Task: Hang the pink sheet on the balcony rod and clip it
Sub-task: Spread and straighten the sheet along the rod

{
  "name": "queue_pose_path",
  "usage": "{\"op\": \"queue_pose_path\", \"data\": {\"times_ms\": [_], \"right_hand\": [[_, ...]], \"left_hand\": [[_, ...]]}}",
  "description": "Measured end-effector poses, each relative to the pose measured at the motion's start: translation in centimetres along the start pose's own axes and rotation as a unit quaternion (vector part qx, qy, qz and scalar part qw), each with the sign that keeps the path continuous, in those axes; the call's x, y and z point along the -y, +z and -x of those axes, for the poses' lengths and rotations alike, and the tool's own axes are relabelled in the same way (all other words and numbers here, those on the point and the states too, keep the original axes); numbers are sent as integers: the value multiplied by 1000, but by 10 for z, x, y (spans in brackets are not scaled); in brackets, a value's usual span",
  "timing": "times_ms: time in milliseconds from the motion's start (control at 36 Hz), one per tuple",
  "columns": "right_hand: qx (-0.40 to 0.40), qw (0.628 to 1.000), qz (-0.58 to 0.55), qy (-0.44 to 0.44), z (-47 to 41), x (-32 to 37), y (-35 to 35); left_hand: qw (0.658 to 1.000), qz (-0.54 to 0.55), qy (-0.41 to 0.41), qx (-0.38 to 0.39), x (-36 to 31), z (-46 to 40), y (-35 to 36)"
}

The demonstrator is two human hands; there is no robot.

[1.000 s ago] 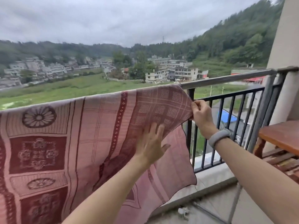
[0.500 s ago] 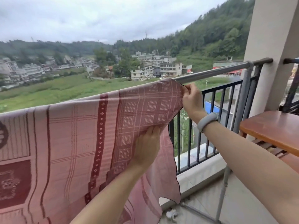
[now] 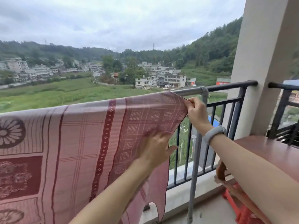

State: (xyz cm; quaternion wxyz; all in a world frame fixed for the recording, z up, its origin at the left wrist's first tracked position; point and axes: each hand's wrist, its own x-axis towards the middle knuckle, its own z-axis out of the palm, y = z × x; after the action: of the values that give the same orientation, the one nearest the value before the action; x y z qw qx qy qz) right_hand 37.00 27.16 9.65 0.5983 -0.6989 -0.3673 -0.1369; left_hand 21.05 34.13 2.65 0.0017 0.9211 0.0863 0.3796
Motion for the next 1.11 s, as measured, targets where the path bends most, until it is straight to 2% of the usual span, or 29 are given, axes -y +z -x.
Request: {"op": "queue_pose_path", "data": {"times_ms": [83,139,167,222,278,306,389,500,583,639,722,806,861,917,1000,1056,1111], "right_hand": [[31,999,-27,-26,-3,-8,-4],[46,997,-39,-49,-4,-11,-4],[52,996,-48,-55,-5,-13,-3],[46,995,-58,-71,-9,-12,-1],[13,994,-53,-97,-17,-10,2],[-12,993,-49,-111,-22,-9,3],[-80,985,-5,-155,-49,-9,3],[-83,960,143,-228,-93,-15,-18],[-69,950,255,-168,-124,-24,-37],[-64,948,279,-140,-131,-34,-41],[-76,961,213,-161,-114,-55,-39],[-118,968,99,-199,-80,-78,-34],[-119,973,27,-198,-53,-93,-29],[-65,982,-11,-177,-30,-105,-21],[89,988,-50,-112,-5,-116,-9],[179,973,-138,-52,1,-120,-7],[230,956,-181,-21,2,-129,-9]], "left_hand": [[981,-106,68,-148,-3,-31,-12],[968,-150,66,-192,6,-55,-23],[969,-161,44,-182,10,-65,-31],[977,-179,-23,-116,20,-84,-43],[978,-189,-65,-55,30,-99,-47],[978,-191,-66,-50,33,-106,-46],[980,-177,-34,-83,33,-126,-37],[980,-142,-8,-140,20,-156,-21],[980,-149,15,-134,14,-170,-2],[976,-180,22,-120,12,-168,12],[968,-220,0,-121,7,-161,22],[961,-236,4,-143,7,-160,24],[956,-247,3,-157,8,-158,26],[952,-256,-10,-168,6,-155,31],[952,-236,-26,-192,-2,-145,45],[953,-220,-25,-209,-8,-133,55],[956,-194,-25,-220,-14,-114,63]]}}
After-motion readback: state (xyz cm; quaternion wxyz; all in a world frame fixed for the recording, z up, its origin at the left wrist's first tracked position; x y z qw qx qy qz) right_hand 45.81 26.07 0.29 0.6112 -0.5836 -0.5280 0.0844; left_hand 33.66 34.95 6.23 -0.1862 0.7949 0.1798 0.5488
